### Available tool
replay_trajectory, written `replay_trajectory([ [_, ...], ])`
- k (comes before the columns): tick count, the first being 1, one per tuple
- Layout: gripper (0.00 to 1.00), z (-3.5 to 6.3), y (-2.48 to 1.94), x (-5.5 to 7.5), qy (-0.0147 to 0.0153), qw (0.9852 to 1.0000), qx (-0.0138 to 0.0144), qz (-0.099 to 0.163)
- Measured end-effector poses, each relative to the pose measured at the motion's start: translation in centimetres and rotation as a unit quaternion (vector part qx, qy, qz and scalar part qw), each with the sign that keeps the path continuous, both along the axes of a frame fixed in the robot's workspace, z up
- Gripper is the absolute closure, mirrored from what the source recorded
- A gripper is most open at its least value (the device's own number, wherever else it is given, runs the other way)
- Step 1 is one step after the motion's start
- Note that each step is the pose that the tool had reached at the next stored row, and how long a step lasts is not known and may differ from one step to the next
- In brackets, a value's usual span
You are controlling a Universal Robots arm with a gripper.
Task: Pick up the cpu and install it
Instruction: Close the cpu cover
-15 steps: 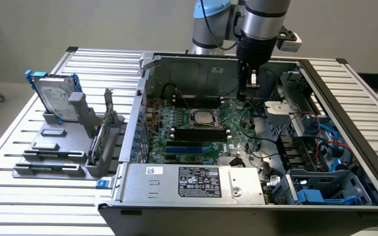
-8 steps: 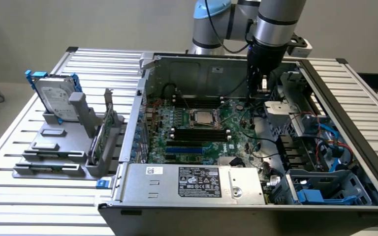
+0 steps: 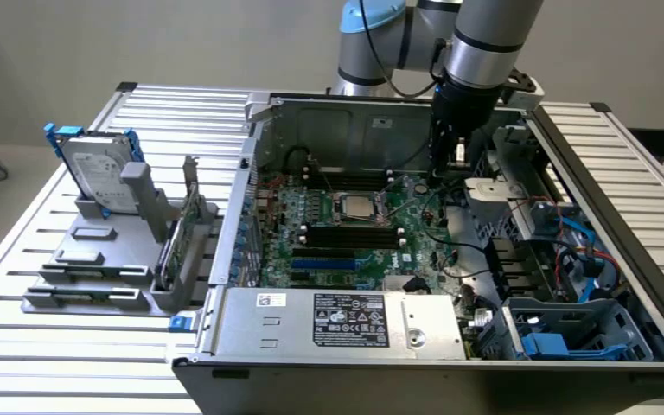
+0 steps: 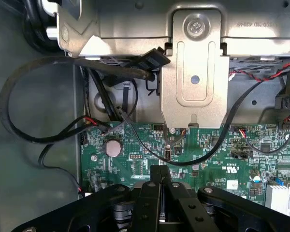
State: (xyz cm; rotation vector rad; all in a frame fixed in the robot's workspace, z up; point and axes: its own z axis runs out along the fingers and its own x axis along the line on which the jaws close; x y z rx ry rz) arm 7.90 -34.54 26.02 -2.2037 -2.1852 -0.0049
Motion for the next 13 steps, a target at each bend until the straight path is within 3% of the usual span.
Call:
replay_trajectory([
  [5, 0.89, -0.52, -0.16, 0.00, 0.0095, 0.9999, -0.0001, 0.003],
  [10, 0.89, -0.96, -0.22, 0.00, 0.0170, 0.9998, 0.0002, 0.006],
  [13, 0.89, -1.06, -0.22, -0.01, 0.0241, 0.9997, 0.0006, 0.007],
])
